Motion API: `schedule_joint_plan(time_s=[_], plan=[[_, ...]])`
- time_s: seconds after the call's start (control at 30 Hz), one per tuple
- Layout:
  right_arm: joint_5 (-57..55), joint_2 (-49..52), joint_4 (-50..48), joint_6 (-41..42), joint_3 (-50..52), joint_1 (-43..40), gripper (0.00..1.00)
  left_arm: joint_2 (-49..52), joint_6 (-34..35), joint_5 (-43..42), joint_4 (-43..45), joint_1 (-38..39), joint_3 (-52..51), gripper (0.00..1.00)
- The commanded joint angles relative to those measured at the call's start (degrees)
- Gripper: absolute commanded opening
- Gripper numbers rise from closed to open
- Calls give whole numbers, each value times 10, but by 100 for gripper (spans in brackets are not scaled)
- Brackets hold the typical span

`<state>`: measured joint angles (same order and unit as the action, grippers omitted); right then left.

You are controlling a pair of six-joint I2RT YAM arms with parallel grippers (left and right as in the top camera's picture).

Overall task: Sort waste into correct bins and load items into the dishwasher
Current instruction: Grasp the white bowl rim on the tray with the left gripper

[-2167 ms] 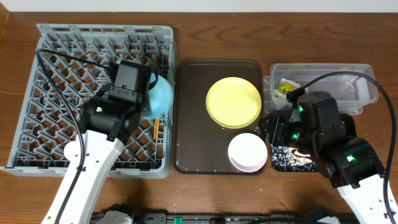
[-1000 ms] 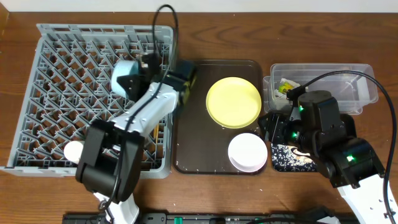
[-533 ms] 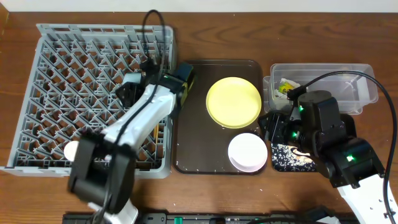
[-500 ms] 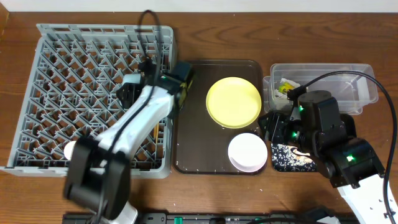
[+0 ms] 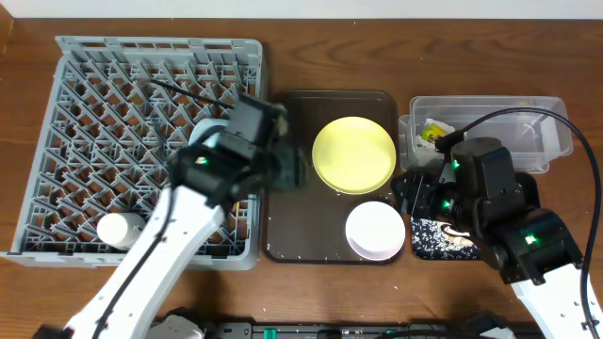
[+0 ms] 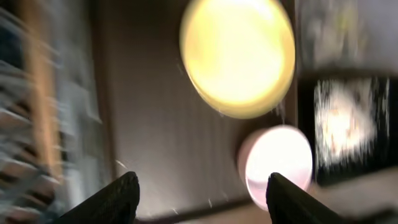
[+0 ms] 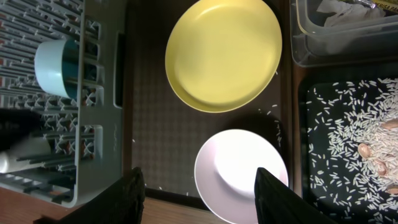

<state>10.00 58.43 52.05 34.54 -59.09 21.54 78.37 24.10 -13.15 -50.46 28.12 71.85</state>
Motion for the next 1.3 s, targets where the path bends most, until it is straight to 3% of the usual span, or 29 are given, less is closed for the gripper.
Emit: schedule_joint_plan(time_s=[0.0,0.23,0.43,0.6,0.7,0.87,1.1,1.27], plan=[[-7,0,2,8,0,-10,55,57,-5,-74,13,36,-42,66],[-7,0,2,8,0,-10,56,178,-4,-72,61,113,-50,61],[-7,1,1,9,1,-9,56,262,11,-75,86,132,-50,60],[-8,1,0,8,1,-9,56,297,11,-104,108,132,-50,49],[-7,1,1,8,1,-9,56,299,11,-104,110,132,-49,41],[-8,1,0,8,1,-9,56,298,11,-89,115,132,-49,8],[-7,1,1,8,1,-9,56,249,9,-17,56,91,-31,8],[-7,1,1,8,1,-9,56,125,4,93,-28,8,-10,8]])
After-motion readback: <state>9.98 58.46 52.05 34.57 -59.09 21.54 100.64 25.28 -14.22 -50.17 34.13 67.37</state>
